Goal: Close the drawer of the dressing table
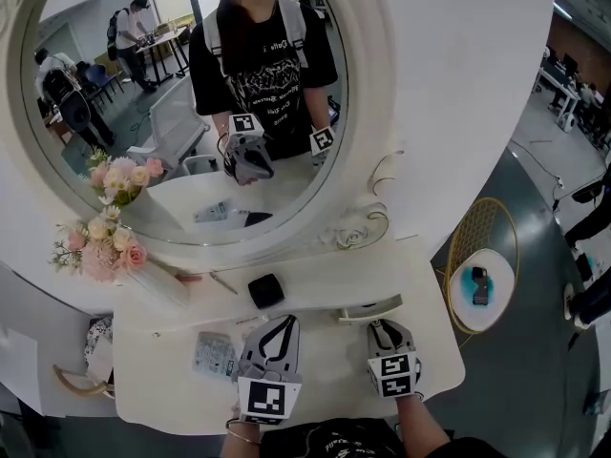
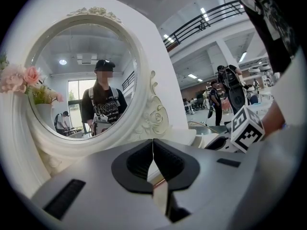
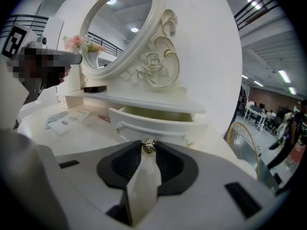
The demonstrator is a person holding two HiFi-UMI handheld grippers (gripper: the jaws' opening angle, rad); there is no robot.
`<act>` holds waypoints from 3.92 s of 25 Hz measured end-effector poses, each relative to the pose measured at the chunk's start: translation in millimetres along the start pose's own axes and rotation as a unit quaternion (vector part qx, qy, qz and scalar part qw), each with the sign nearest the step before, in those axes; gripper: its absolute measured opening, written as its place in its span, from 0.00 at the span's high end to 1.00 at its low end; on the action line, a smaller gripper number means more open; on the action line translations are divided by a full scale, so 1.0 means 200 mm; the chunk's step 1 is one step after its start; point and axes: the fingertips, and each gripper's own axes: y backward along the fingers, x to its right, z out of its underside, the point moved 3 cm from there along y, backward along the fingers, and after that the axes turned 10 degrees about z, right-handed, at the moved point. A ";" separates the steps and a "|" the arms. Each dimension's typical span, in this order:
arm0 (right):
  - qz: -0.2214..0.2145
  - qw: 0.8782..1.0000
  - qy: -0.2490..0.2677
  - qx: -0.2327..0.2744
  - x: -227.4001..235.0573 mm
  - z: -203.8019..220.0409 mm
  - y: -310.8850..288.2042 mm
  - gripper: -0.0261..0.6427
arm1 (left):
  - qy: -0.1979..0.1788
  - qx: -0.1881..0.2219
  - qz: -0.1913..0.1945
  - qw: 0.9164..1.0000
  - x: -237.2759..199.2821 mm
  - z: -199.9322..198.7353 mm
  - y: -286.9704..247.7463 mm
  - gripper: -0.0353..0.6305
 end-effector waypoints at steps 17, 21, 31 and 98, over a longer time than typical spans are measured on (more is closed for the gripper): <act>0.001 1.000 0.002 0.001 0.00 0.00 -0.02 0.81 | 0.008 0.004 -0.006 1.000 0.00 0.01 0.01 0.92; -0.002 1.000 0.001 0.001 0.00 -0.01 -0.02 0.81 | 0.010 0.005 -0.006 1.000 0.00 0.00 0.01 0.92; 0.000 1.000 0.002 0.001 0.01 -0.01 -0.02 0.81 | 0.009 0.011 -0.019 1.000 -0.02 -0.02 0.02 0.92; 0.001 1.000 0.003 0.004 0.02 -0.06 -0.10 0.81 | 0.010 0.000 -0.022 1.000 -0.05 0.01 0.02 0.92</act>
